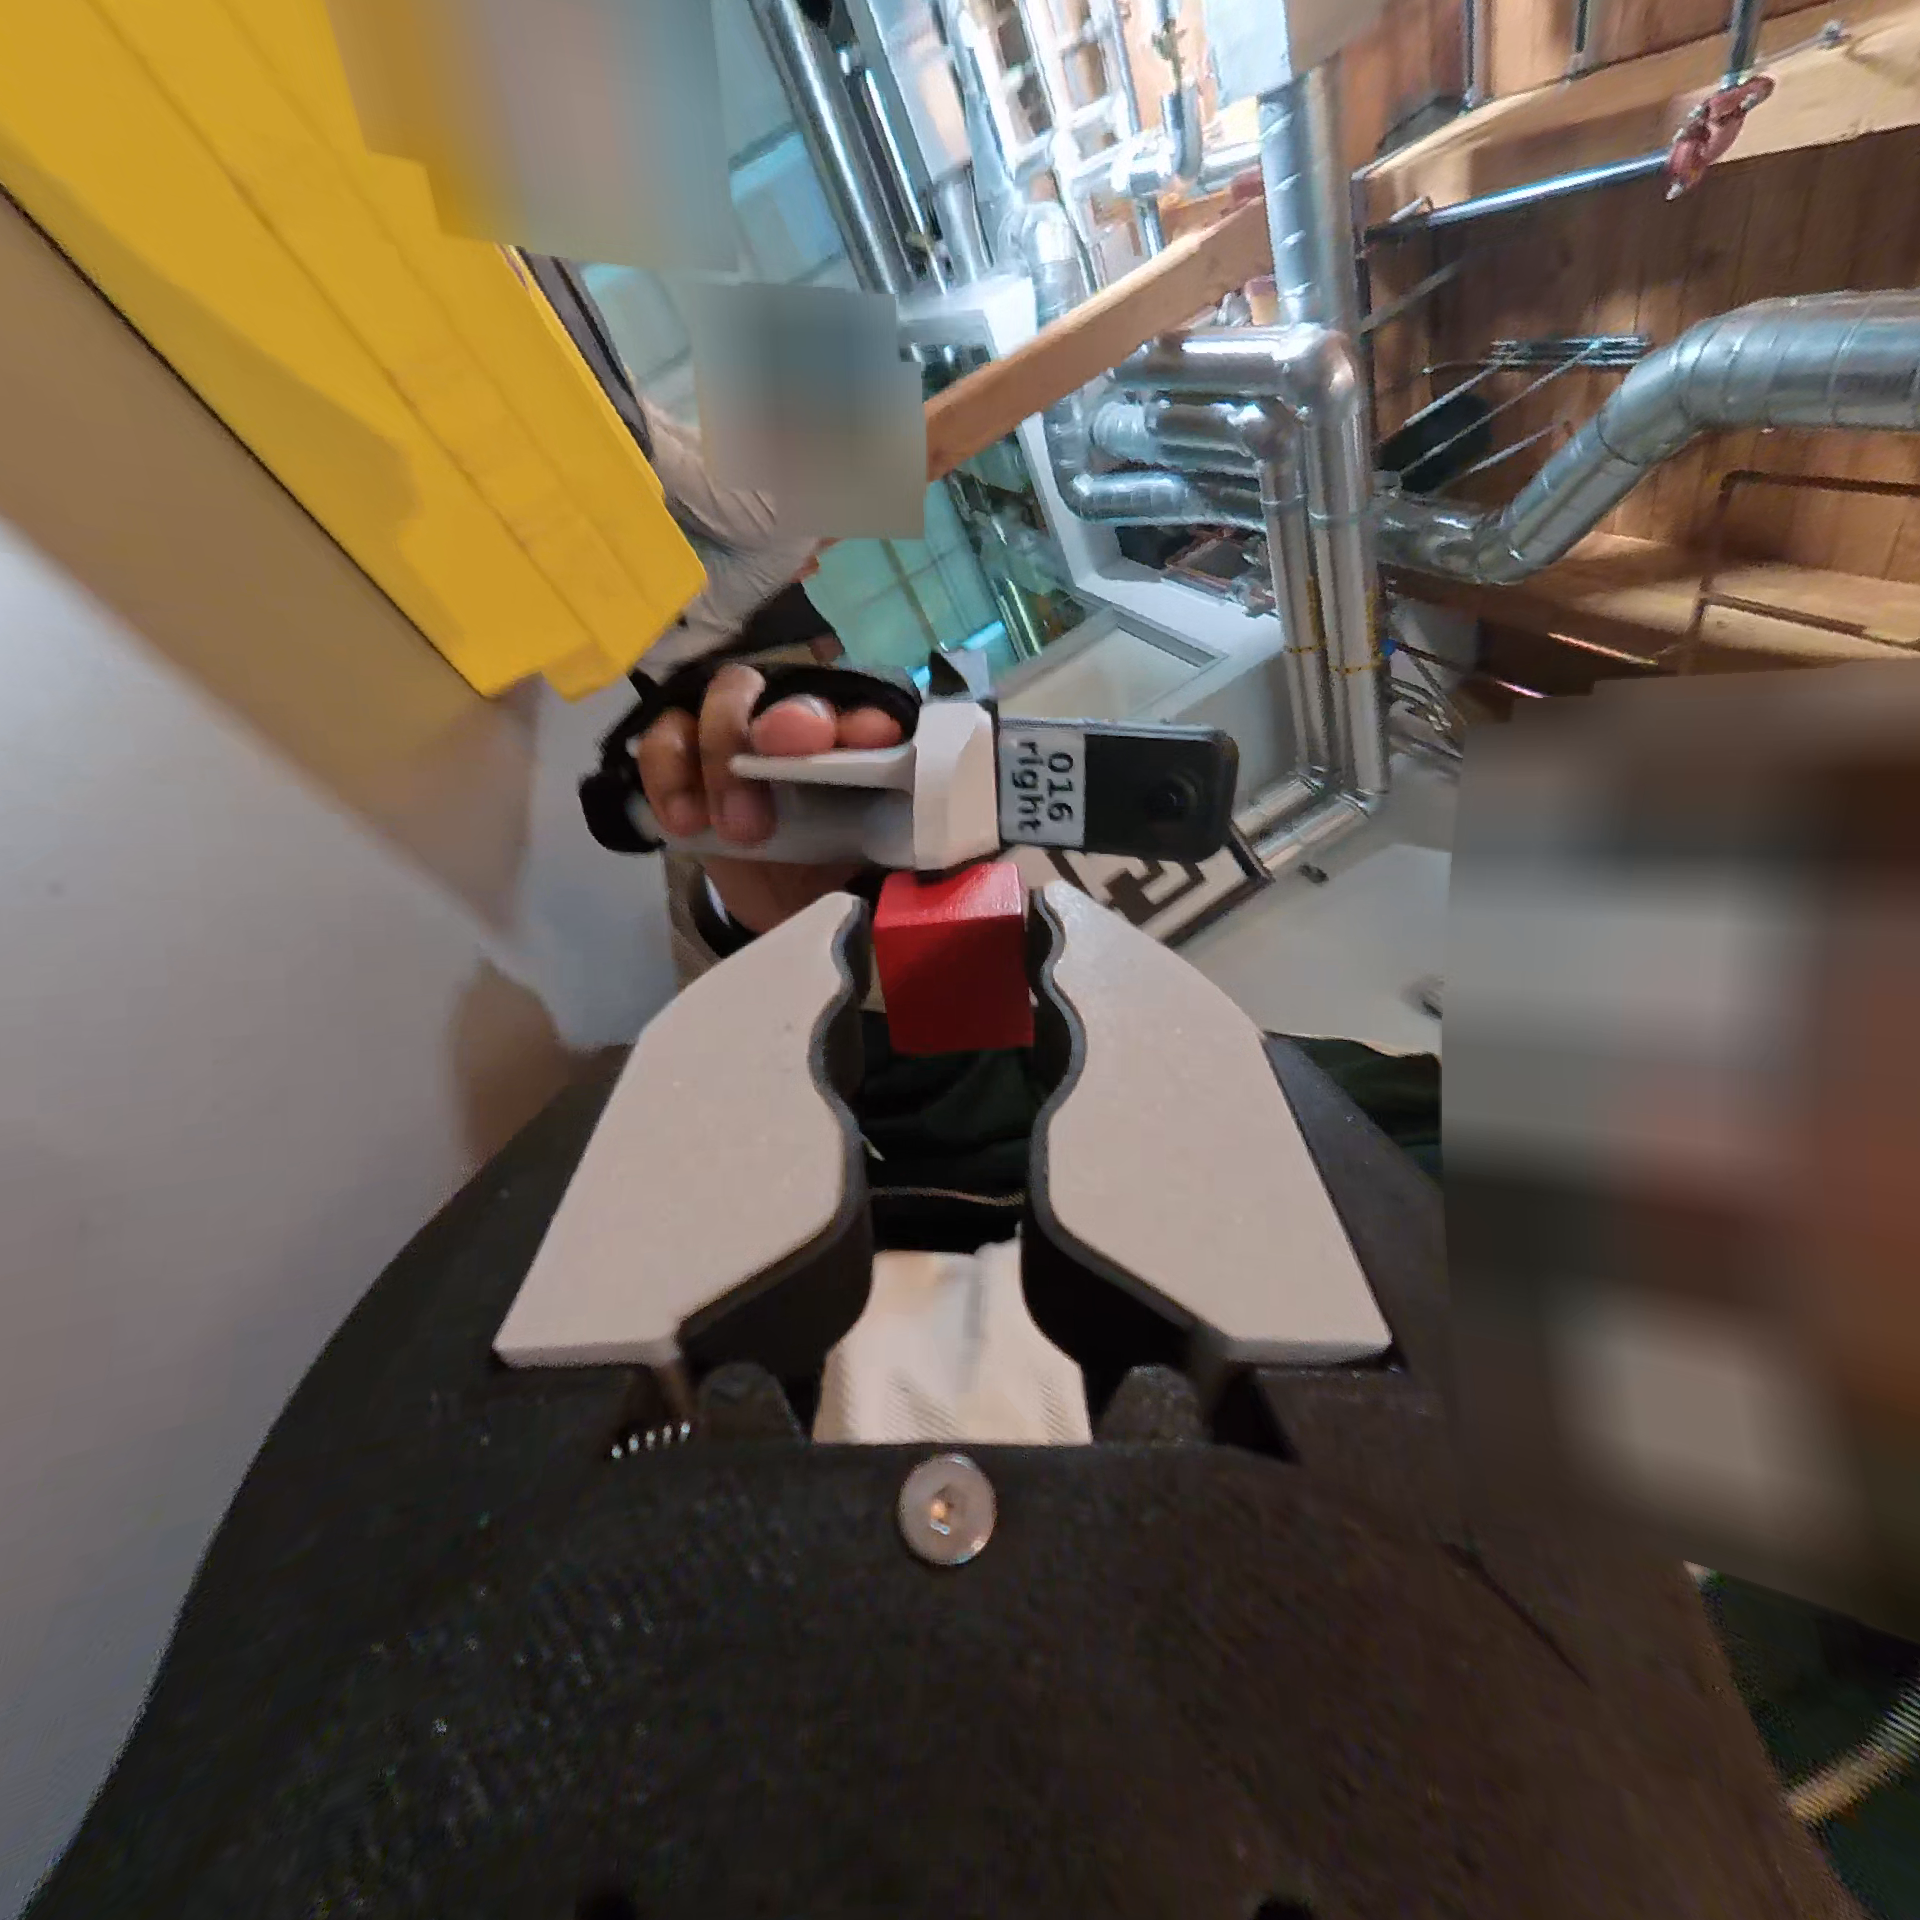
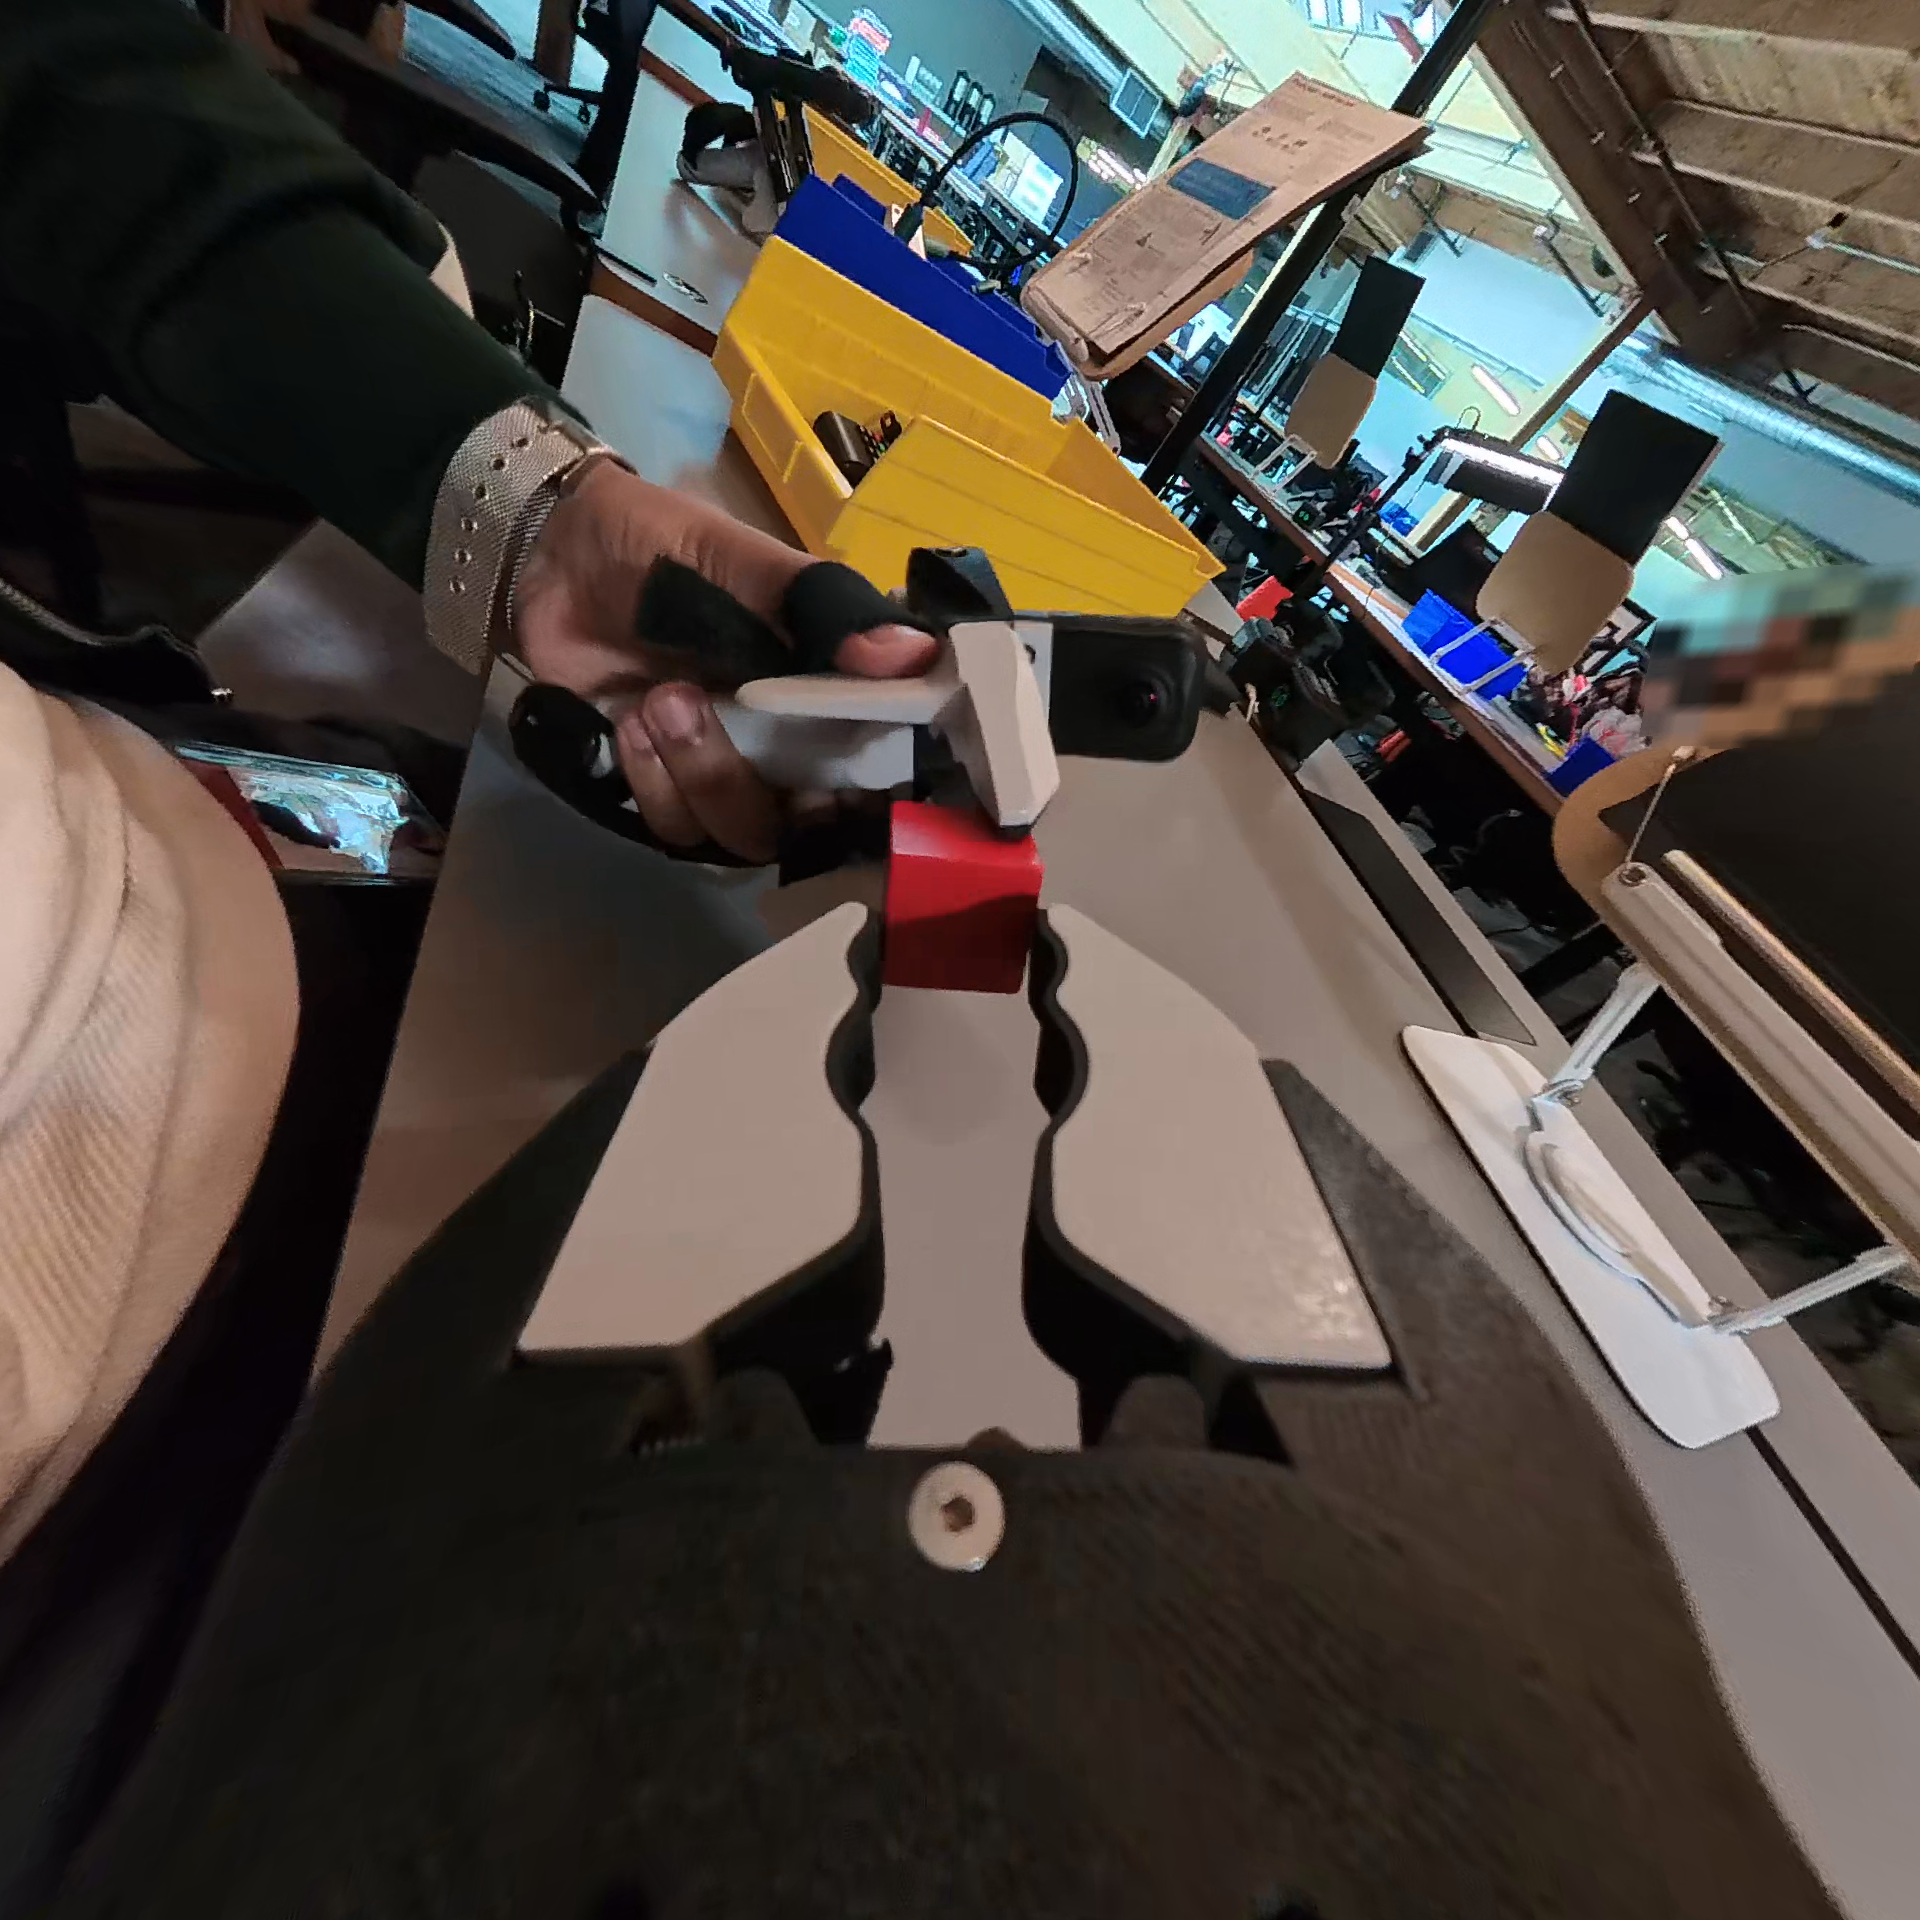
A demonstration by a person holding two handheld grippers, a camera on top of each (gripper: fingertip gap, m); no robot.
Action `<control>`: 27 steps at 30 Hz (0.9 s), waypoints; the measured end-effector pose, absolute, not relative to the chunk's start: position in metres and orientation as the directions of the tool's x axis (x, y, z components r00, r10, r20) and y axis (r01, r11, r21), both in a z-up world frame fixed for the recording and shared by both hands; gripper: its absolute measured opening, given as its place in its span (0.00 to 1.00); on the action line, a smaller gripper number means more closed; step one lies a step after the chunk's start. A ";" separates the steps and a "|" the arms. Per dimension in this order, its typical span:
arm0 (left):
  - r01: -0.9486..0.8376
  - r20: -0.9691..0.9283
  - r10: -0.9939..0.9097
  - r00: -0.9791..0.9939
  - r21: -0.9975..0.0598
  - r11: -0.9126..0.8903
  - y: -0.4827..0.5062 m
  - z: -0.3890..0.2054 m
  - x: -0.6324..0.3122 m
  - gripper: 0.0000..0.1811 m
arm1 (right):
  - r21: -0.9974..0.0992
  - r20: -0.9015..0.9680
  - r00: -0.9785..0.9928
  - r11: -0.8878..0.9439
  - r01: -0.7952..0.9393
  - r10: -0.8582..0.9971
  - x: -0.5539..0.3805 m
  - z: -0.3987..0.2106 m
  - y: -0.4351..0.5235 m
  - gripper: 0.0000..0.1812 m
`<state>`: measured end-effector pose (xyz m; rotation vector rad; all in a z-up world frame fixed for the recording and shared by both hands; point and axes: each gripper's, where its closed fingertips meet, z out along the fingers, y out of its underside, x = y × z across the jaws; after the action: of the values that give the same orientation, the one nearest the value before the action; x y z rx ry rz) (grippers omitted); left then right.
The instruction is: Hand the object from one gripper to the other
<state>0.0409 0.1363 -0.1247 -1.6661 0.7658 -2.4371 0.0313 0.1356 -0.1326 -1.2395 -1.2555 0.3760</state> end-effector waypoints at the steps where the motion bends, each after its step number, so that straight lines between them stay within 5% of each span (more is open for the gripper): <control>1: -0.148 0.838 -0.402 -0.370 -0.480 -0.865 0.143 -0.127 0.044 0.26 | -0.854 0.491 0.363 0.356 0.379 0.792 0.032 -0.131 0.137 0.15; 3: -0.043 0.802 -0.519 -0.296 -0.554 -0.831 0.156 -0.131 0.047 0.49 | -0.885 0.441 0.395 0.316 0.342 0.806 0.036 -0.127 0.139 0.15; 5: 0.028 0.742 -0.615 -0.267 -0.632 -0.775 0.163 -0.125 0.045 0.55 | -0.931 0.338 0.422 0.232 0.282 0.841 0.040 -0.125 0.140 0.15; 11: 0.013 0.390 -0.887 -0.246 -0.914 -0.405 0.142 -0.114 0.038 0.26 | -0.980 -0.185 0.354 -0.198 0.002 0.917 0.042 -0.118 0.137 0.15; 27: -0.031 0.466 -0.851 -0.242 -0.880 -0.474 0.141 -0.122 0.043 0.15 | -0.985 -0.127 0.401 -0.163 0.056 0.907 0.038 -0.131 0.144 0.18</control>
<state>0.0426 0.1412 -0.1220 -1.4154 1.0913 -1.7780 0.0378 0.1445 -0.1313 -1.5471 -0.8867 0.9590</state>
